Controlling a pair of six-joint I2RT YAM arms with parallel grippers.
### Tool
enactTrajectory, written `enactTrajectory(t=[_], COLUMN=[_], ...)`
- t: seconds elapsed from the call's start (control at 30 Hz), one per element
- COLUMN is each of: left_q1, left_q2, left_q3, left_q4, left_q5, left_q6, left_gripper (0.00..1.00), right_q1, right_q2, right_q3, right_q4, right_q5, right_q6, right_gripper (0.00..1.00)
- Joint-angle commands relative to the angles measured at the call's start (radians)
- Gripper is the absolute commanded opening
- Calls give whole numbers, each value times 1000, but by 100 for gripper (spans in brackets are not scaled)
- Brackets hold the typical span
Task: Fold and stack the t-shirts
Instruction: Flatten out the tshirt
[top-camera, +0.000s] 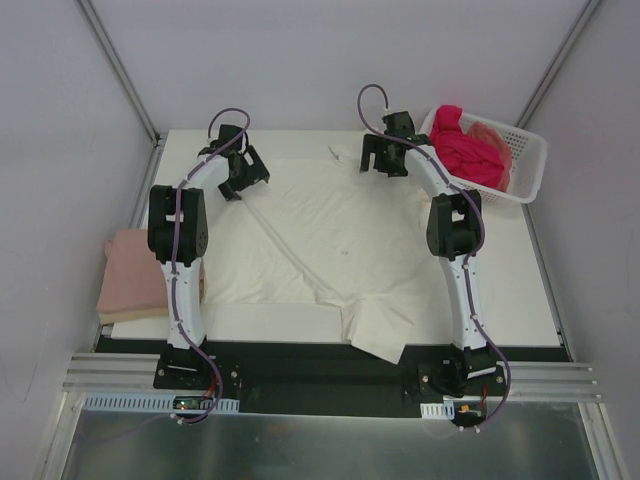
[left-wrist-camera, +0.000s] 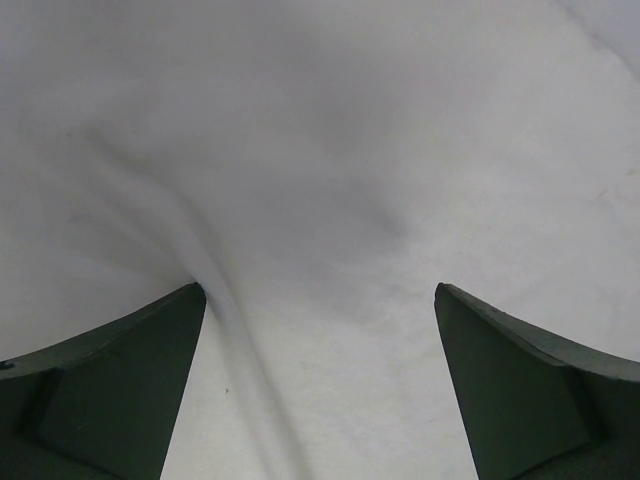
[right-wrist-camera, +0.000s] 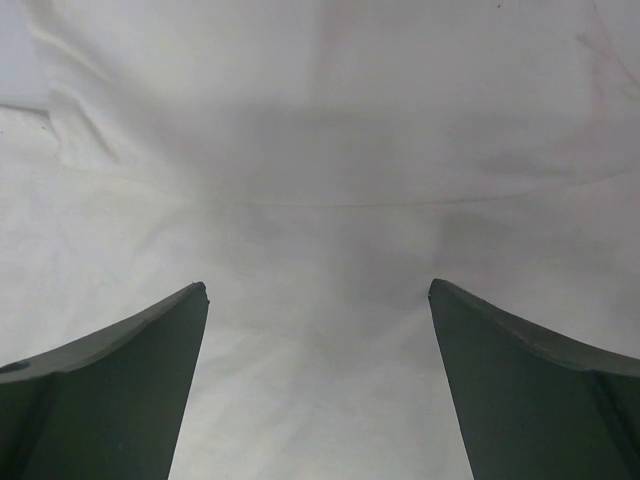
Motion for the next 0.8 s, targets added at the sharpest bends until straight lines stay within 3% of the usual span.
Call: enactTrajectory(t=[0.0, 0.2, 0.4, 0.53, 0.57, 0.63, 0.77], left_q1=[-12, -112, -212, -245, -247, -250, -249], left_q2=[-136, -504, -987, -1294, -1402, -1504, -1670], left_q3=[-27, -248, -680, -1031, -1075, -1177, -1259], left_q4=[-25, -25, -25, -25, -25, -25, -33], left_q5=[55, -2, -59, -45, -40, -25, -27], left_q6=[37, 60, -13, -131, -148, -194, -202], left_gripper=[99, 99, 99, 99, 99, 99, 99], right_q1=[21, 120, 265, 305, 305, 314, 318], right_q2=[-155, -457, -861, -1135, -1157, -1182, -1124], right_q3=[-30, -218, -692, -1065, -1193, -1283, -1349], right_q4=[54, 6, 12, 75, 113, 149, 155], right_q5=[-38, -14, 130, 100, 77, 0, 15], right_q6=[-73, -151, -100, 58, 97, 123, 146], right_gripper=[97, 97, 97, 97, 97, 97, 97])
